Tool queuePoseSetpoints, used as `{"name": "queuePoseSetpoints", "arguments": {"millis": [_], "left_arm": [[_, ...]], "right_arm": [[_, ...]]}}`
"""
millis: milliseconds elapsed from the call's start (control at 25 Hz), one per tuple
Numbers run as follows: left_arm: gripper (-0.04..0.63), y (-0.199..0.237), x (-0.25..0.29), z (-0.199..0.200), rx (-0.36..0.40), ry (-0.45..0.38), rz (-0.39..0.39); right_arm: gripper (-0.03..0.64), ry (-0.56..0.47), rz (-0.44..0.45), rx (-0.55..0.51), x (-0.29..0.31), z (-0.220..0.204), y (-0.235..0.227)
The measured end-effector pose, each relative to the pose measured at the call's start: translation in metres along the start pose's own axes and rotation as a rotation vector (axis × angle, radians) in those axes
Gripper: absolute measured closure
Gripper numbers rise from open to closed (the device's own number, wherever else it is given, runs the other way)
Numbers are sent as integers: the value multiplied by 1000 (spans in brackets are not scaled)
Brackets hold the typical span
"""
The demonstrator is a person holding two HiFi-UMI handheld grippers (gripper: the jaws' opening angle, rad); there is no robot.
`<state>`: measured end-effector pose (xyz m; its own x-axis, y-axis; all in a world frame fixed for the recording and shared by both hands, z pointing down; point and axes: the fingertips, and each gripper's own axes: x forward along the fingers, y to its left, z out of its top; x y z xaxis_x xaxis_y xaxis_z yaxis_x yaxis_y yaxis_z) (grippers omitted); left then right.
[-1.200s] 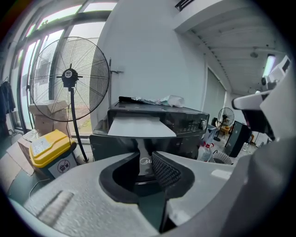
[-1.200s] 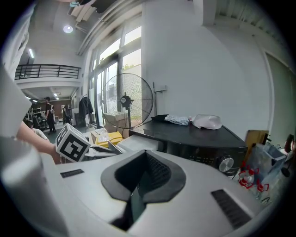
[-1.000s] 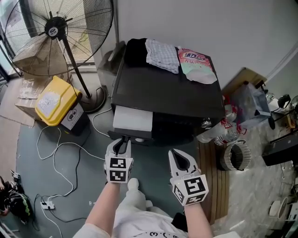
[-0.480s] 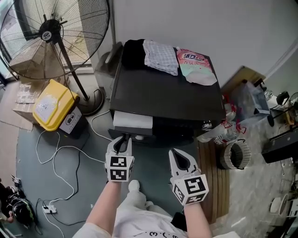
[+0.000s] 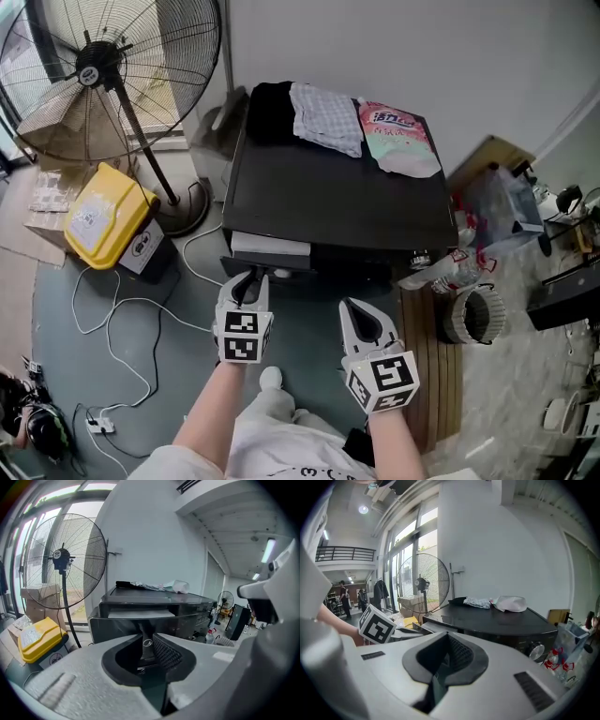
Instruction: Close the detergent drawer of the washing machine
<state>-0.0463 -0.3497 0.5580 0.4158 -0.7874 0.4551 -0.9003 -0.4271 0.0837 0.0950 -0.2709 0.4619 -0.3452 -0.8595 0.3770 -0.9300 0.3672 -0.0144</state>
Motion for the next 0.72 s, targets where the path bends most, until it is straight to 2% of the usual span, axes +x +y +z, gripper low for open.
{"name": "queuePoseSetpoints", "arguments": {"millis": [600, 720], "left_arm": [[543, 8, 11, 7, 21, -43, -5], [503, 12, 28, 16, 19, -35, -24]], "right_arm": [[617, -20, 8, -9, 24, 5, -3], [617, -19, 13, -15, 29, 8, -1]]}}
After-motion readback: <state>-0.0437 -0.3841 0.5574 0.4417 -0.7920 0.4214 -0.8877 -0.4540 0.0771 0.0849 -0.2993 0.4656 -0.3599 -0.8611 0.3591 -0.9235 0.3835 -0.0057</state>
